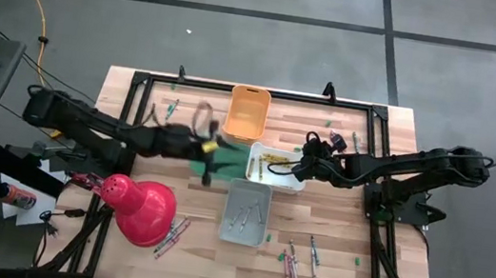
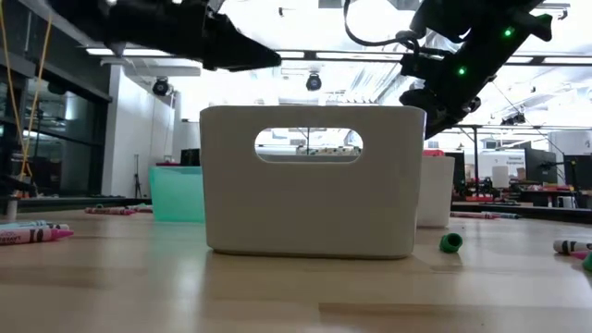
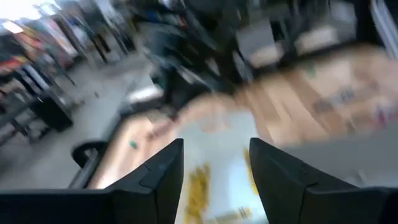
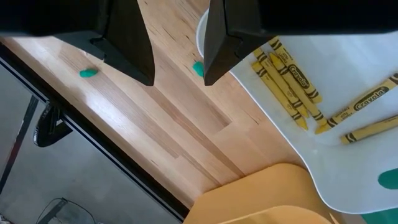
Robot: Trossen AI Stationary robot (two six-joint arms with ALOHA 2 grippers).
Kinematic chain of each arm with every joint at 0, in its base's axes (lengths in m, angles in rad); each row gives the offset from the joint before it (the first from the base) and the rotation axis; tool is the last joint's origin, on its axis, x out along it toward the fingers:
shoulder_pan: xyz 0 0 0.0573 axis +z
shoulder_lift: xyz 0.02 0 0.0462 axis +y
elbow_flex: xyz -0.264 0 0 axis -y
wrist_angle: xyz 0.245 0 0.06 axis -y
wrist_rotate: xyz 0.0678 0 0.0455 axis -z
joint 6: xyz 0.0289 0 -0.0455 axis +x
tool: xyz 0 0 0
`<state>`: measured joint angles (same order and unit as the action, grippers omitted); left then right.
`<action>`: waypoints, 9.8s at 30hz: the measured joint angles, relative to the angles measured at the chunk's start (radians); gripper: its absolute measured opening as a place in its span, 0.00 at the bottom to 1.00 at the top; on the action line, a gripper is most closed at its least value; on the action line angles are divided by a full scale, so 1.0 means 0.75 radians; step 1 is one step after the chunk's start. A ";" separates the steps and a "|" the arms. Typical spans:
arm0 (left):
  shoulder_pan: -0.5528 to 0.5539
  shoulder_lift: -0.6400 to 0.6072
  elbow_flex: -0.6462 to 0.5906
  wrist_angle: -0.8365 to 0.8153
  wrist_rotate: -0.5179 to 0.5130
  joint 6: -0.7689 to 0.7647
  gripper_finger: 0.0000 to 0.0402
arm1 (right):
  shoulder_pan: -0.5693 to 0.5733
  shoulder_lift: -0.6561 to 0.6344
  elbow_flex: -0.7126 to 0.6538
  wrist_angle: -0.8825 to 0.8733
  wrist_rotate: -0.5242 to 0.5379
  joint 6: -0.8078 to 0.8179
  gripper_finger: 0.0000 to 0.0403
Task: Sort crayons
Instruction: Put the white crayon into the gray bin
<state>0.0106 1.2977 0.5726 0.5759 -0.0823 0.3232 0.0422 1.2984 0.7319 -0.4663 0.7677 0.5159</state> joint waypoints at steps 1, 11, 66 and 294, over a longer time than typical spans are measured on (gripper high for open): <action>0.039 -0.023 -0.057 0.099 0.032 -0.011 0.42 | 0.000 0.000 0.000 0.001 -0.001 0.000 0.33; 0.395 -0.042 -0.284 0.533 0.100 -0.161 0.42 | -0.030 0.000 0.000 -0.013 0.100 -0.039 0.33; 0.778 0.016 -0.193 0.274 0.660 -0.635 0.42 | -1.181 0.261 0.000 -0.141 -0.690 -0.064 0.33; 0.673 -0.257 -0.173 -0.004 0.618 -0.557 0.42 | -1.015 0.691 0.434 -0.276 -0.723 -0.515 0.01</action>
<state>0.5156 1.1052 0.4427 0.5731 0.3815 -0.0946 -0.7191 1.8165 1.0575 -0.6733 0.2255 0.1295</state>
